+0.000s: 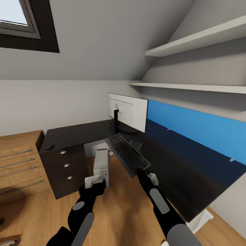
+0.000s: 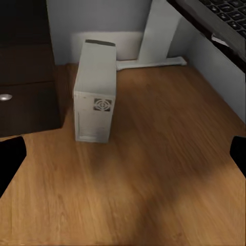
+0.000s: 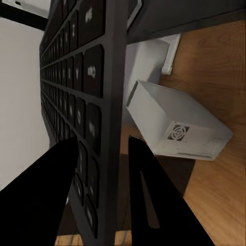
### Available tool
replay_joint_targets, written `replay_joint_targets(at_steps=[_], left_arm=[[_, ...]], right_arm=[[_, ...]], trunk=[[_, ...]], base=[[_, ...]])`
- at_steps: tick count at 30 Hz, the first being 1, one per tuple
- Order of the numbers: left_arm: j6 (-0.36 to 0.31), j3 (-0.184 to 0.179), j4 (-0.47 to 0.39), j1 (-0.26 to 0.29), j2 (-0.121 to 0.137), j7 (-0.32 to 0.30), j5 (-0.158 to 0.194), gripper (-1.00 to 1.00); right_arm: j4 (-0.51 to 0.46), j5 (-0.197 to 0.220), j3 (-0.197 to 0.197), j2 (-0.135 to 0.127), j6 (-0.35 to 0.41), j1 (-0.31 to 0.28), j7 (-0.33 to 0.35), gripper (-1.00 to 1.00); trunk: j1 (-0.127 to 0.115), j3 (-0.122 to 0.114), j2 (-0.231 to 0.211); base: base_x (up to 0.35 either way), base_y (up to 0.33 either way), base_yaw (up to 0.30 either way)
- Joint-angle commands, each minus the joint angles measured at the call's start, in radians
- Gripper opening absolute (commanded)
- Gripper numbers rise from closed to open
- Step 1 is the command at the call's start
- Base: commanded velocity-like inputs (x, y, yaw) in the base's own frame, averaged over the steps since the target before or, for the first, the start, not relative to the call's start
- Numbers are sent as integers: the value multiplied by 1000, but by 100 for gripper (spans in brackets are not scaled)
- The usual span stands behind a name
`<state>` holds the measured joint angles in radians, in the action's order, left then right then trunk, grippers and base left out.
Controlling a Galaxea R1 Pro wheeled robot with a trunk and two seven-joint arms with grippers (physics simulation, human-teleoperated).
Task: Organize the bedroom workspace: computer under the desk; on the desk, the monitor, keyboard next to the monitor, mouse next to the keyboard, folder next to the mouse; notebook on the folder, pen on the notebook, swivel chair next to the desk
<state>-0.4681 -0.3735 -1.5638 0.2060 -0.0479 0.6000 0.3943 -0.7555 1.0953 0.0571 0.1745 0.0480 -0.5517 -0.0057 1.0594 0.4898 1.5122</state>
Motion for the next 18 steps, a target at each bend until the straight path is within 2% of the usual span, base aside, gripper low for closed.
replay_joint_targets(at_steps=[1,4,5,8,9,10,12,14,17,18], left_arm=[[-2,18,3,1,0,8,8,100],[-1,47,22,1,2,5,9,100],[0,53,56,1,7,5,9,100],[2,57,138,1,37,5,10,100],[9,57,199,1,56,4,10,100],[15,57,215,1,59,4,10,100],[57,56,281,1,65,3,10,100],[126,53,335,1,66,0,10,100],[163,42,354,1,66,-2,9,100],[170,25,358,1,66,-1,9,100]], right_arm=[[-2,7,0,0,3,0,-1,-100],[-3,7,2,0,2,0,-1,-100],[-3,7,5,0,2,0,0,-100],[-3,8,11,0,1,0,-1,-100],[-4,8,14,0,2,0,-2,-100],[-4,8,15,0,2,0,-2,-100],[-5,7,26,0,1,0,-7,-100],[-28,7,43,0,4,0,-27,-100],[-111,7,74,0,9,0,-44,-100],[-136,8,95,0,10,-1,-48,-100]], trunk=[[0,0,1],[0,-3,1],[0,-4,1],[0,-7,1],[0,-7,1],[0,-8,1],[0,-10,1],[0,-12,1],[0,-13,1],[0,-13,1]], base=[[0,0,224],[0,0,224],[0,0,224],[0,0,224],[0,0,224],[0,0,224],[0,0,226],[0,0,214],[0,0,85],[0,0,26]])
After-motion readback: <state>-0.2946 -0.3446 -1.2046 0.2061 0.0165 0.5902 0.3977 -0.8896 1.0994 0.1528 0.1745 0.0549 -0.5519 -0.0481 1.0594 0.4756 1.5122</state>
